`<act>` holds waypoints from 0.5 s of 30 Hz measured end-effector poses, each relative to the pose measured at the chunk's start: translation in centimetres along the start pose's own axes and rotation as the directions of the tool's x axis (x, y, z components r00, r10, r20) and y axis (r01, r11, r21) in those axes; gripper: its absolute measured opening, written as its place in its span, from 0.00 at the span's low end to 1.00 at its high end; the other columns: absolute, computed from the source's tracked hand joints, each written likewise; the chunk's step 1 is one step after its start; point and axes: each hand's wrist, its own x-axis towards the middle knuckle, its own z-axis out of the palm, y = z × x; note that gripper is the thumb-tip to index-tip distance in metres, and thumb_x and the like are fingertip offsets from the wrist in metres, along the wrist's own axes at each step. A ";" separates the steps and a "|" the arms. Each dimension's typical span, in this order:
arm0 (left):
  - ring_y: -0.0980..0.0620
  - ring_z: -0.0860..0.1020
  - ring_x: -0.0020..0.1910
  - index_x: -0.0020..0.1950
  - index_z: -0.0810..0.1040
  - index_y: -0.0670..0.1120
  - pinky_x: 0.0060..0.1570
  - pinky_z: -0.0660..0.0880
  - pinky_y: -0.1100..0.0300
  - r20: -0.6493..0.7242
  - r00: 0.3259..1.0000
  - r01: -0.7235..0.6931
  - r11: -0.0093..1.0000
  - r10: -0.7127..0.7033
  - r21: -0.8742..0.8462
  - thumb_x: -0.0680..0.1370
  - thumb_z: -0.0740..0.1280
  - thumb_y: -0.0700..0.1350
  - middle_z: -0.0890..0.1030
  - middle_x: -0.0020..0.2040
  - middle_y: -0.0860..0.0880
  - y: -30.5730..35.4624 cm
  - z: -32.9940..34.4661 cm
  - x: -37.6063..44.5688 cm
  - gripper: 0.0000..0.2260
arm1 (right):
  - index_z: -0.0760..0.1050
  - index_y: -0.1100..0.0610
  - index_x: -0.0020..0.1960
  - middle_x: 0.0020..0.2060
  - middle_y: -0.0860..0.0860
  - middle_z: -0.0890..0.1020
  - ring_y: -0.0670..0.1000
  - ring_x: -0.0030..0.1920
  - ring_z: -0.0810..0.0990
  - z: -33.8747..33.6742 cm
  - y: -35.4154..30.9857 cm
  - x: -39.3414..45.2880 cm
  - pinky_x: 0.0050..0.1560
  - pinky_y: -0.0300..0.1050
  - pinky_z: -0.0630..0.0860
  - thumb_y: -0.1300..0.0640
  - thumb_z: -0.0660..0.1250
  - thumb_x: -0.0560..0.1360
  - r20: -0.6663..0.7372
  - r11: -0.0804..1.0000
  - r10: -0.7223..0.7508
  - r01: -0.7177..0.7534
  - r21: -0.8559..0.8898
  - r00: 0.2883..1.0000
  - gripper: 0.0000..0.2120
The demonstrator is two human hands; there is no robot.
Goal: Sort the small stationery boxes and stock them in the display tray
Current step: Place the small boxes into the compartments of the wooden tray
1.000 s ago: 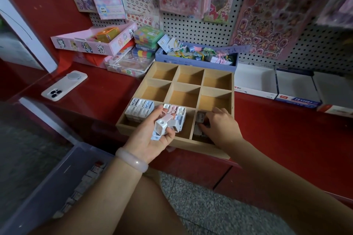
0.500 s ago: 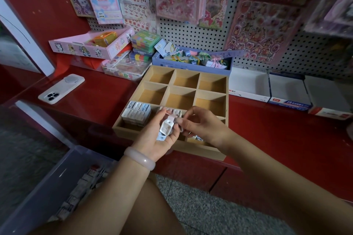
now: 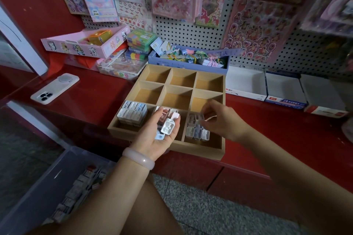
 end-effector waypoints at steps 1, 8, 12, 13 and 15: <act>0.44 0.79 0.53 0.56 0.76 0.38 0.30 0.79 0.59 0.003 1.000 -0.006 1.000 0.006 0.012 0.76 0.68 0.42 0.78 0.58 0.38 0.0 0.0 0.0 0.11 | 0.70 0.55 0.51 0.45 0.47 0.77 0.47 0.47 0.79 0.2 0.6 -0.1 0.45 0.37 0.79 0.58 0.70 0.73 0.007 0.986 -0.007 0.008 -0.169 1.000 0.11; 0.45 0.80 0.51 0.49 0.76 0.40 0.34 0.81 0.57 0.007 0.998 -0.063 0.996 0.063 0.069 0.76 0.67 0.42 0.81 0.50 0.39 -0.2 0.4 -0.6 0.06 | 0.68 0.56 0.57 0.53 0.52 0.75 0.52 0.51 0.76 2.4 1.7 -0.3 0.48 0.47 0.78 0.54 0.66 0.75 0.019 0.878 -0.075 0.075 -0.472 0.997 0.13; 0.46 0.80 0.51 0.49 0.75 0.40 0.34 0.81 0.58 0.003 0.997 -0.071 0.995 0.071 0.070 0.76 0.68 0.42 0.80 0.52 0.40 0.1 0.4 -0.7 0.06 | 0.69 0.56 0.59 0.55 0.52 0.74 0.52 0.55 0.73 2.6 1.8 -0.8 0.51 0.47 0.77 0.51 0.67 0.75 -0.076 0.861 -0.091 0.040 -0.506 0.993 0.16; 0.46 0.80 0.51 0.49 0.75 0.40 0.34 0.81 0.58 0.002 0.997 -0.072 0.995 0.072 0.067 0.76 0.68 0.42 0.80 0.52 0.40 0.1 0.4 -0.8 0.06 | 0.69 0.57 0.60 0.56 0.52 0.74 0.53 0.56 0.72 2.7 1.8 -0.9 0.52 0.47 0.76 0.50 0.67 0.75 -0.094 0.862 -0.083 0.024 -0.507 0.992 0.17; 0.46 0.79 0.51 0.49 0.75 0.40 0.34 0.81 0.58 0.000 0.997 -0.071 0.995 0.071 0.070 0.76 0.67 0.42 0.80 0.52 0.39 0.0 0.5 -0.8 0.06 | 0.72 0.58 0.60 0.57 0.53 0.73 0.54 0.57 0.71 2.9 1.8 -0.9 0.55 0.46 0.72 0.50 0.66 0.75 -0.114 0.844 -0.077 0.004 -0.536 0.991 0.17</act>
